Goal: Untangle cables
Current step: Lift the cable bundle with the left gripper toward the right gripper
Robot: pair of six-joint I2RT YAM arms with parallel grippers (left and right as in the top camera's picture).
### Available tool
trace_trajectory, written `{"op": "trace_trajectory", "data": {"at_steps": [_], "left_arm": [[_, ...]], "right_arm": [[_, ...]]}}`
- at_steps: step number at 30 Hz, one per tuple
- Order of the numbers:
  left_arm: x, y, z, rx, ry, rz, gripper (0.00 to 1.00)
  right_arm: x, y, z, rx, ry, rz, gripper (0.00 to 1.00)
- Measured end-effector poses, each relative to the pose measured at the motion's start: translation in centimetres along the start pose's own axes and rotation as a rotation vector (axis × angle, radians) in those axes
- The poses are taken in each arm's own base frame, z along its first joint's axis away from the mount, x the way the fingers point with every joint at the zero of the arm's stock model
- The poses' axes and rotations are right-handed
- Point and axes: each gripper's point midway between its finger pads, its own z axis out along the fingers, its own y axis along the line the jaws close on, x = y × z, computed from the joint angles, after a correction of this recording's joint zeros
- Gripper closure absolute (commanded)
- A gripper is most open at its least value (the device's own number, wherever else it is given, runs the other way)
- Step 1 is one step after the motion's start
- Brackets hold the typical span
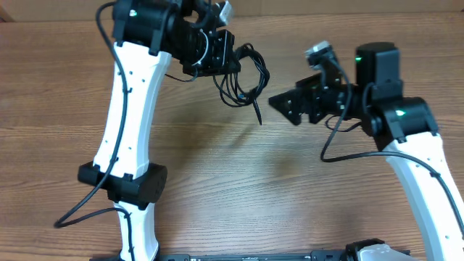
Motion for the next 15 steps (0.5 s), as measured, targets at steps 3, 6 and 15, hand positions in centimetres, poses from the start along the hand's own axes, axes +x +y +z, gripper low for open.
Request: {"op": "trace_trajectory", "data": {"at_steps": [3,6,15], "left_arm": [[0.1,-0.5,-1.6,-0.022,-0.048,0.012,0.96],[0.5,-1.2,-3.8,-0.04,-0.104,0.029,0.96],[1.9,-3.0,-8.9,-0.07,-0.241,0.082,0.96]], "right_arm": [[-0.5,1.4,0.9,-0.018,-0.011,-0.066,0.07],[-0.9,2.3,1.7,-0.019,-0.019,-0.113,0.07],[-1.4,2.6,4.1,-0.019,-0.024,-0.17,0.07]]}}
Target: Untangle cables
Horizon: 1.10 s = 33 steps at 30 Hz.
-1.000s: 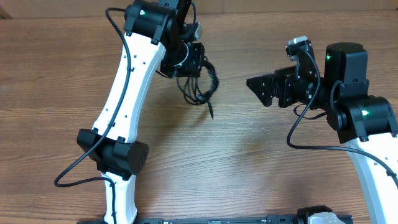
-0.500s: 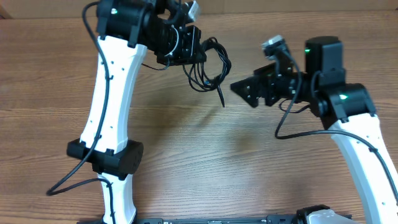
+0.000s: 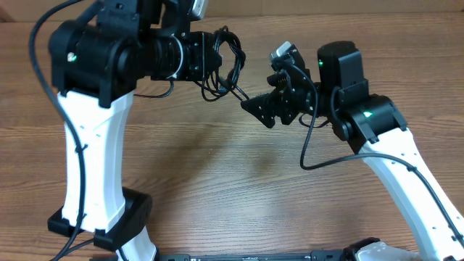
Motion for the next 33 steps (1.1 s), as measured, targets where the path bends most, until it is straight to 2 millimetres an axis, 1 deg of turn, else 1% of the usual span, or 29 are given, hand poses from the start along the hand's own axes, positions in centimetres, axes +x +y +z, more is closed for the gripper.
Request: {"op": "trace_trajectory", "data": {"at_steps": [3,4,5,7,8,9,12,15,18,20,21,22,24,26,28,30,32,33], "left_arm": [[0.0,0.1,-0.4,-0.013,-0.013,0.004,0.96],[-0.1,0.2,-0.4,-0.019,-0.015,0.004,0.96],[-0.1,0.3,-0.4,-0.023,-0.017,0.004,0.96],[-0.1,0.4,-0.4,-0.033,-0.019,0.003,0.96],[-0.2,0.5,-0.4,-0.036,-0.02,0.002,0.96],[-0.2,0.5,-0.4,-0.037,-0.021,0.001,0.96],[-0.3,0.7,-0.4,-0.05,-0.025,0.0,0.96],[-0.3,1.0,-0.4,-0.065,-0.03,0.001,0.95],[-0.5,1.5,-0.5,-0.098,-0.041,0.007,0.96],[-0.7,2.1,-0.7,-0.127,-0.055,0.007,0.96],[-0.9,2.5,-1.1,-0.143,-0.068,0.001,0.96],[-1.0,2.9,-1.6,-0.156,-0.083,-0.003,0.92],[-1.4,3.8,-3.3,-0.185,-0.13,-0.018,0.86],[-1.8,5.1,-6.5,-0.229,-0.214,-0.044,0.82],[-1.6,6.0,-10.2,-0.27,-0.309,-0.068,0.79],[-0.9,6.0,-13.9,-0.304,-0.402,-0.076,0.76],[0.1,5.2,-16.8,-0.317,-0.481,-0.064,0.75],[0.7,4.7,-17.9,-0.317,-0.512,-0.055,0.75]], "right_arm": [[-0.9,-0.4,0.5,0.004,-0.035,-0.025,0.07],[-1.7,-0.4,0.6,0.008,-0.065,-0.046,0.11],[-2.4,-0.4,0.5,0.011,-0.09,-0.065,0.18],[-3.5,-0.3,0.3,0.015,-0.128,-0.098,0.49],[-3.9,-0.3,0.2,0.016,-0.138,-0.1,0.84],[-4.1,-0.2,0.1,0.015,-0.143,-0.096,0.96],[-4.5,-0.1,-0.2,0.013,-0.145,-0.074,0.96],[-3.4,-0.1,-0.1,0.015,-0.102,-0.04,0.96],[-2.8,-0.6,-0.1,0.04,-0.081,-0.022,0.96],[-2.7,-1.4,-0.3,0.066,-0.078,-0.01,0.96],[-2.7,-2.3,-0.7,0.083,-0.082,0.002,0.96],[-2.7,-3.1,-1.1,0.101,-0.087,0.015,0.96],[-2.7,-5.5,-2.5,0.151,-0.105,0.049,0.96],[-2.5,-8.6,-4.4,0.221,-0.126,0.093,0.96],[-2.2,-11.6,-6.6,0.298,-0.147,0.139,0.96],[-1.5,-14.4,-8.9,0.371,-0.163,0.185,0.96],[-0.8,-15.9,-10.2,0.416,-0.166,0.218,0.96],[-0.6,-16.7,-11.0,0.437,-0.173,0.233,0.96]]}}
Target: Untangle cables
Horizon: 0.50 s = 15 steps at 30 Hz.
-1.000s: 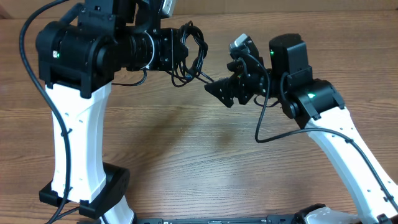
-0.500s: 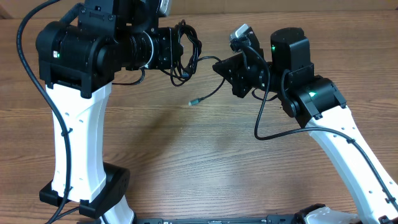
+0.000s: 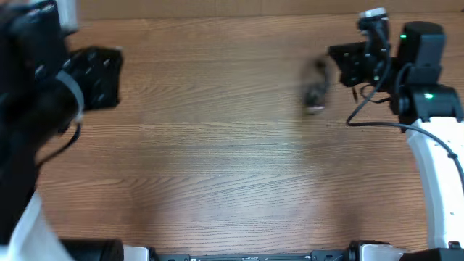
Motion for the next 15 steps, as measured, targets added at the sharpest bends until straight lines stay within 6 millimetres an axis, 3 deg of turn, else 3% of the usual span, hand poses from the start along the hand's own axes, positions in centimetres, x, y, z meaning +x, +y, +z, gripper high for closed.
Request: {"op": "trace_trajectory", "data": {"at_steps": [3,5,8,13,14,15], "left_arm": [[-0.1,-0.3,-2.5,0.007,-0.061,0.009,0.75],[-0.1,-0.4,-2.9,0.01,-0.071,0.011,0.75],[-0.1,-0.1,-1.9,0.002,-0.046,0.006,0.76],[0.2,0.7,1.5,-0.023,0.037,-0.012,0.76],[0.3,0.8,2.1,-0.028,0.053,-0.015,0.77],[0.3,0.9,2.6,-0.03,0.065,-0.018,0.77]], "right_arm": [[0.4,-1.3,-0.9,0.022,0.008,0.034,0.96],[0.7,-0.9,-1.0,0.003,0.02,0.043,0.96],[1.2,1.3,-0.4,-0.059,0.046,0.03,0.96],[2.0,7.1,1.2,-0.168,0.088,-0.045,0.96],[2.1,7.5,1.4,-0.158,0.094,-0.058,0.73],[2.2,7.5,1.6,-0.129,0.096,-0.06,0.3]]}}
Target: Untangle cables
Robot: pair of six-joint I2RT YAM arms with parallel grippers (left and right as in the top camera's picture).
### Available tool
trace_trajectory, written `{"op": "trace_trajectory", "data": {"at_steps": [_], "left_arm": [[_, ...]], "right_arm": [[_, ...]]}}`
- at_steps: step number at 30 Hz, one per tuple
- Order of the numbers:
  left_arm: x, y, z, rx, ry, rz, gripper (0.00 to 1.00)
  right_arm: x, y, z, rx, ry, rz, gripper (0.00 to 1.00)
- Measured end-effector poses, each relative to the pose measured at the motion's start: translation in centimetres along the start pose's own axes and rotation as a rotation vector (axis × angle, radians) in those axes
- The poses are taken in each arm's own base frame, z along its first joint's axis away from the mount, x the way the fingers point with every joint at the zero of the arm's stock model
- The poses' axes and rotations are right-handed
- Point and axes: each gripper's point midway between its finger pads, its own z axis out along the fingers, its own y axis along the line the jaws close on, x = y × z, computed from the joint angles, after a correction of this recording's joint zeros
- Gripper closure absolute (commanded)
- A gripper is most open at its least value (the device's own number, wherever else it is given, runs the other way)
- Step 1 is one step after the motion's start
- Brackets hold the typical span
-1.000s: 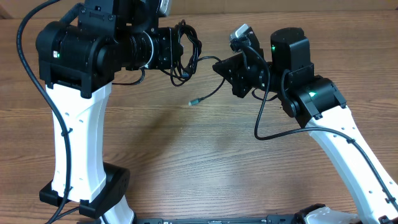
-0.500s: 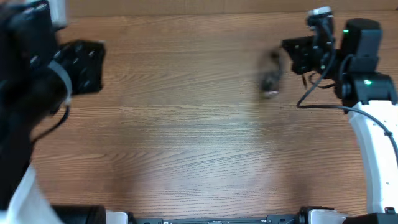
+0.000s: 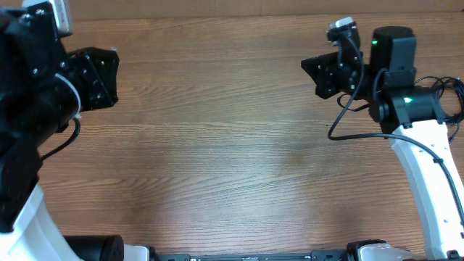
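My left gripper point(image 3: 98, 76) is raised at the far left, a black block close to the overhead camera; its jaws cannot be made out. At the upper right my right gripper point(image 3: 312, 69) points left, with nothing visible between its fingers, and its jaws are seen edge-on. No cable bundle lies on the middle of the wooden table point(image 3: 217, 159). Black cable loops point(image 3: 451, 98) show at the right edge behind the right arm; whether they are the tangled cables cannot be told.
The left arm's white link point(image 3: 22, 217) fills the lower left corner, and the right arm's white link point(image 3: 428, 181) runs down the right side. A thin black lead point(image 3: 332, 127) hangs from the right wrist.
The blurred dark clump left of the right gripper is gone from there. The right gripper has shifted left, and black loops now show at the right edge. The left arm barely moved.
First the left gripper held a black cable tangle at the top centre, with the right gripper apart to its right. Then the right gripper was at the tangle's hanging end. Later both arms stood far apart with a blurred dark clump near the right one. That clump has now vanished.
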Motion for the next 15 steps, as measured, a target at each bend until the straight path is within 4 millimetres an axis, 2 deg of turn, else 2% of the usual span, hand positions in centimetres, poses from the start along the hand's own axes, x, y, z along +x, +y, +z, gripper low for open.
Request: {"op": "trace_trajectory", "data": {"at_steps": [1,5,7,8,11,15], "left_arm": [[0.0,0.0,0.3,-0.001,0.007,-0.001,0.77],[0.0,0.0,0.4,0.001,0.012,-0.001,0.77],[0.1,0.0,0.3,0.002,0.009,0.002,0.76],[0.1,0.0,0.2,0.002,0.008,0.003,0.76],[0.1,0.0,0.2,0.002,0.008,0.006,0.76],[0.1,-0.1,0.2,0.005,0.009,0.012,0.78]], "right_arm": [[0.0,-0.7,0.0,0.05,0.0,0.012,0.0],[-0.2,-7.0,-1.7,0.347,-0.032,0.138,0.0],[-0.2,-12.3,-4.6,0.532,-0.087,0.252,0.0],[-0.2,-13.2,-5.2,0.562,-0.097,0.271,0.0],[-0.1,-19.7,-9.8,0.744,-0.197,0.397,0.0],[1.0,-26.5,-13.1,0.859,-0.276,0.502,0.0]]}}
